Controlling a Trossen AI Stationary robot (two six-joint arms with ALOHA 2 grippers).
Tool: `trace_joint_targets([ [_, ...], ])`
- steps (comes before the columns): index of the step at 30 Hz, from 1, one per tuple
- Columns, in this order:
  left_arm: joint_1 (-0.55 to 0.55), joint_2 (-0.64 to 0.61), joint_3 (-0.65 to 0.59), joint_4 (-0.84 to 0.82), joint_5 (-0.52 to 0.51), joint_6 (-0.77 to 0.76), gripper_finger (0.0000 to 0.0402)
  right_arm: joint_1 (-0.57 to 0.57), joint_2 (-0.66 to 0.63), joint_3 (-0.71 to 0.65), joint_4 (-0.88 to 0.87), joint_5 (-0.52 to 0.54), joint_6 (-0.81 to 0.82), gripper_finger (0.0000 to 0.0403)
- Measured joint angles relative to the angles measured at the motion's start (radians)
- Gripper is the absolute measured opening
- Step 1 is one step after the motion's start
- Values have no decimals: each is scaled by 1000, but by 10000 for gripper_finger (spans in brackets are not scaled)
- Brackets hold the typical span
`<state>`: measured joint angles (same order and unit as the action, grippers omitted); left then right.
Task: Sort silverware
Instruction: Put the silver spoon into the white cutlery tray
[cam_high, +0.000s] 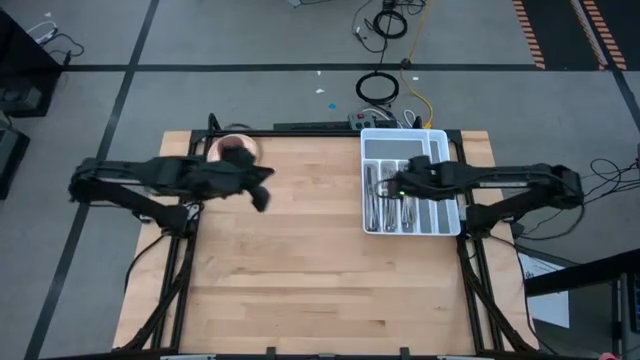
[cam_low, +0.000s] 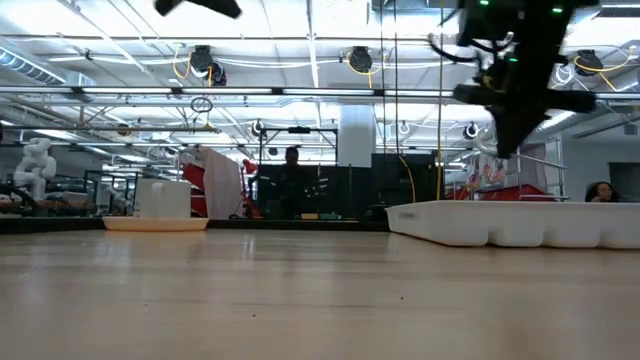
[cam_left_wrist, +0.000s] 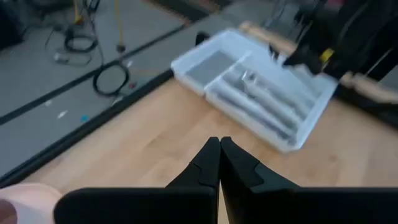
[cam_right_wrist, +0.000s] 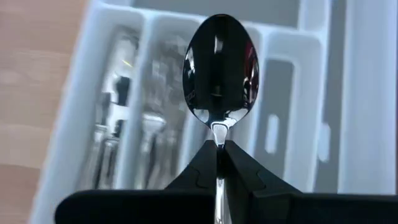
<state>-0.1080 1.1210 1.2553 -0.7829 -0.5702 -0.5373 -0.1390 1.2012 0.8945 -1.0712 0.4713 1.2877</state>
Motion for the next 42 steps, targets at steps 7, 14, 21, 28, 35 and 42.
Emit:
trace_joint_targets([
  [7, -6, -298, -256, 307, 120, 123, 9, -8, -92, -94, 60, -13, 67, 0],
  [14, -6, -482, -508, 589, 328, 199, 9, -94, -15, -94, 100, -17, 15, 0],
  [21, -6, -577, -608, 654, 432, 202, 9, -155, 37, -135, 248, -89, -71, 0],
  [28, -6, -636, -612, 655, 437, 276, 8, -181, 40, -292, 409, -188, -8, 0],
  [35, -6, -679, -612, 574, 438, 367, 8, -181, 38, -314, 422, -190, -25, 0],
  [42, -6, -771, -678, 551, 434, 379, 8, -185, 39, -315, 459, -193, -44, 13],
])
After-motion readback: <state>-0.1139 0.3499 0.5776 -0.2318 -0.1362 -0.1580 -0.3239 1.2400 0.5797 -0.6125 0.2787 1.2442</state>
